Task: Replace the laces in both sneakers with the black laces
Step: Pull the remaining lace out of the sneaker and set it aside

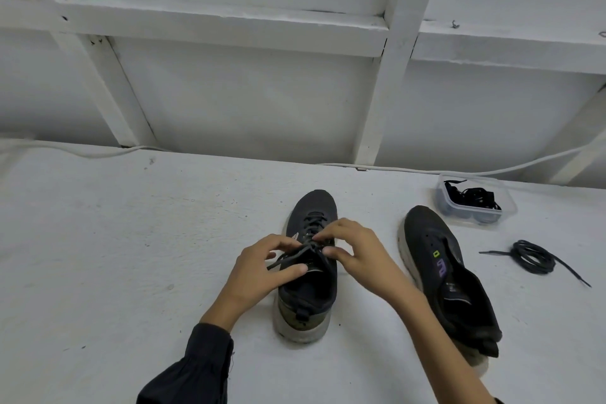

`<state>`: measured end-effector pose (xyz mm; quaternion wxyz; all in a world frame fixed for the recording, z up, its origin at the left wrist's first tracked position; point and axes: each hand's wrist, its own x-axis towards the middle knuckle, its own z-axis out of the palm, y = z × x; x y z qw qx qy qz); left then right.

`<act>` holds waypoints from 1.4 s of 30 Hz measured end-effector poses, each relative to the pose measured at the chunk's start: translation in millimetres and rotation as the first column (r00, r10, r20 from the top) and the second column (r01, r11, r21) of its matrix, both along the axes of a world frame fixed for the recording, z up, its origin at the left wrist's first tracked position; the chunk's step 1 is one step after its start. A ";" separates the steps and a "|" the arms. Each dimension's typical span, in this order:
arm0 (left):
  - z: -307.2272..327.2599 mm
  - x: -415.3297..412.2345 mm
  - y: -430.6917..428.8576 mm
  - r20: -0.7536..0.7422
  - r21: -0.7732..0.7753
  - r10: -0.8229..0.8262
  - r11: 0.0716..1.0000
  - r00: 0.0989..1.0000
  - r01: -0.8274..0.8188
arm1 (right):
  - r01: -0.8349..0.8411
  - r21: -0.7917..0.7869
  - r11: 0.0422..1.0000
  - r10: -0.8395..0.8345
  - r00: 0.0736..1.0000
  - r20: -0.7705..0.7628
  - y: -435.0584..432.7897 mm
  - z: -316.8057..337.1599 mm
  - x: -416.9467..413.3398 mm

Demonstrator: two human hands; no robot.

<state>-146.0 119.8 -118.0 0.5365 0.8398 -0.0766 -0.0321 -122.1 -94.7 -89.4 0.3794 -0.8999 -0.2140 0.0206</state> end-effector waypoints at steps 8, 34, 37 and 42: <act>-0.7 -0.8 -2.0 0.011 -0.011 0.014 1.000 1.000 -0.014 | 0.078 -0.114 0.990 -0.076 0.997 0.021 7.2 7.1 1.2; -3.2 -1.2 -1.7 -0.011 -0.015 0.011 1.000 1.000 -0.012 | 0.341 0.937 -0.075 -0.533 0.781 -0.327 -51.3 74.4 53.6; -1.6 -0.7 -2.9 0.007 0.000 0.009 1.000 1.000 -0.009 | 0.456 0.847 0.272 -0.461 0.835 -0.301 -45.9 70.6 52.5; 2.7 0.7 -11.9 0.051 0.015 0.031 0.999 0.998 -0.032 | 0.400 0.289 0.870 -0.348 0.912 -0.216 -25.6 46.2 34.8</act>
